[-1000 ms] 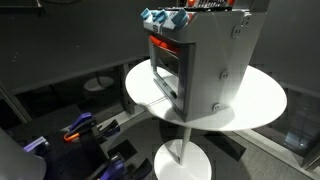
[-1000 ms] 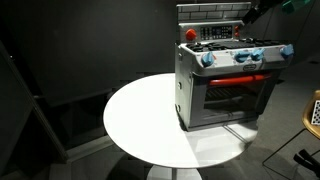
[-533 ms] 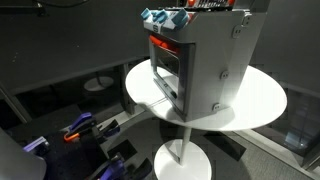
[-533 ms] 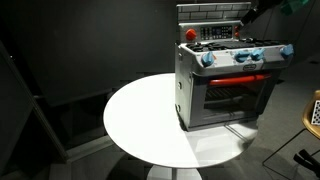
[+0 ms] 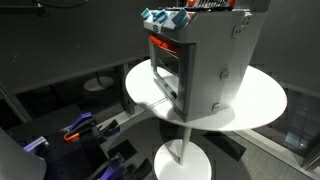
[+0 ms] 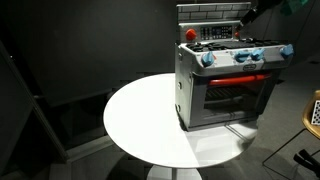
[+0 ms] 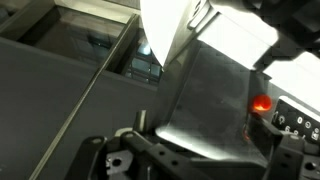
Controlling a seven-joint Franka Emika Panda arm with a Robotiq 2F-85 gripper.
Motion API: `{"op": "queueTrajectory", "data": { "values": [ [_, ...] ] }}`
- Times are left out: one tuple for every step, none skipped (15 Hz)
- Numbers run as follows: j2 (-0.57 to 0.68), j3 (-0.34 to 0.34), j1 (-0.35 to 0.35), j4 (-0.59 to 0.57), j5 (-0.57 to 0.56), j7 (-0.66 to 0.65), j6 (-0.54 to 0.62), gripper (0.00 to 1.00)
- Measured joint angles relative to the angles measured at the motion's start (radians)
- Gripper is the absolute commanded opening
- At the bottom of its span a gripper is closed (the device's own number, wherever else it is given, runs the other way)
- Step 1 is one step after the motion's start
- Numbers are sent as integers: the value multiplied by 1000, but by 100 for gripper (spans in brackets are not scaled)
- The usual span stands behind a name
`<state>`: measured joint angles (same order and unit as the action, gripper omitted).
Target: Press the top orange button on the microwave oven controlling panel of the stove
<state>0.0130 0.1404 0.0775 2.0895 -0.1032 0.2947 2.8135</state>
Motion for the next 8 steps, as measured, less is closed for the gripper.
{"op": "queueTrajectory", "data": {
  "values": [
    [-4, 0, 0, 0, 4, 0, -13, 100],
    [-11, 0, 0, 1, 11, 0, -33, 100],
    [-20, 0, 0, 1, 21, 0, -61, 100],
    [-33, 0, 1, 2, 28, 0, -90, 100],
    [-48, 0, 3, 4, 34, 0, -121, 100],
    [-65, 0, 5, 6, 38, 0, -155, 100],
    [-83, 0, 7, 7, 39, -1, -194, 100],
    [-103, 1, 10, 9, 39, -1, -238, 100]
  ]
}}
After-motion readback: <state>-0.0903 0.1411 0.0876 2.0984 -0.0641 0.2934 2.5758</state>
